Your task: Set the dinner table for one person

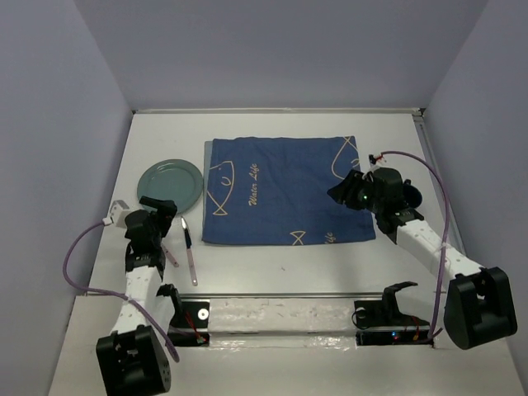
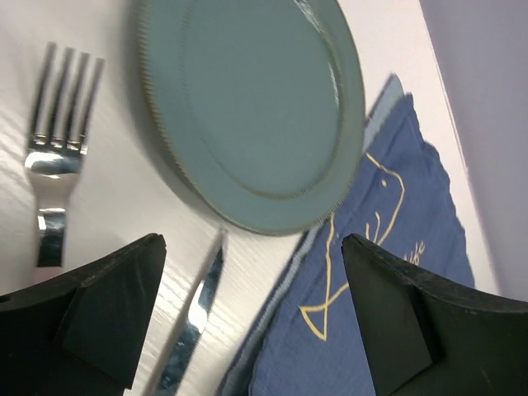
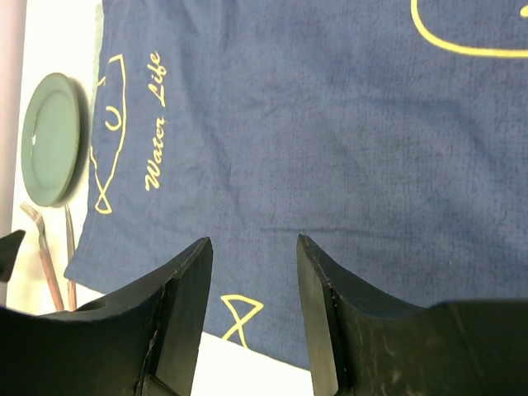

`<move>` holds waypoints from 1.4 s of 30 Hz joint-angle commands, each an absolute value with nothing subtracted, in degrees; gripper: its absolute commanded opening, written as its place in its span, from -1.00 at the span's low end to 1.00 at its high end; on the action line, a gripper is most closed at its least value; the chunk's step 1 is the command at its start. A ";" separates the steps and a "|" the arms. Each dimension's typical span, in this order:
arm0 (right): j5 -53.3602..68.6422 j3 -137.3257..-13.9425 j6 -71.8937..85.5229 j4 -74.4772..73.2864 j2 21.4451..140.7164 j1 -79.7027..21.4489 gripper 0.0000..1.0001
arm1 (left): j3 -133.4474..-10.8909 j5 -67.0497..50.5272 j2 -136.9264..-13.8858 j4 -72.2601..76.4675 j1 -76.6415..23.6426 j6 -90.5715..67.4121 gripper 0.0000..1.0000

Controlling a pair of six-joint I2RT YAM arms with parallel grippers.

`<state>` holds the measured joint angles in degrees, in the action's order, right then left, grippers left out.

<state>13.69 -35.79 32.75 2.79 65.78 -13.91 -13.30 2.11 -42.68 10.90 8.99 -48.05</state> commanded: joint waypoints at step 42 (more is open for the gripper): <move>17.23 -32.87 33.31 7.12 62.14 -14.68 -0.03 | -8.35 -4.83 -86.40 61.26 17.75 -65.74 0.08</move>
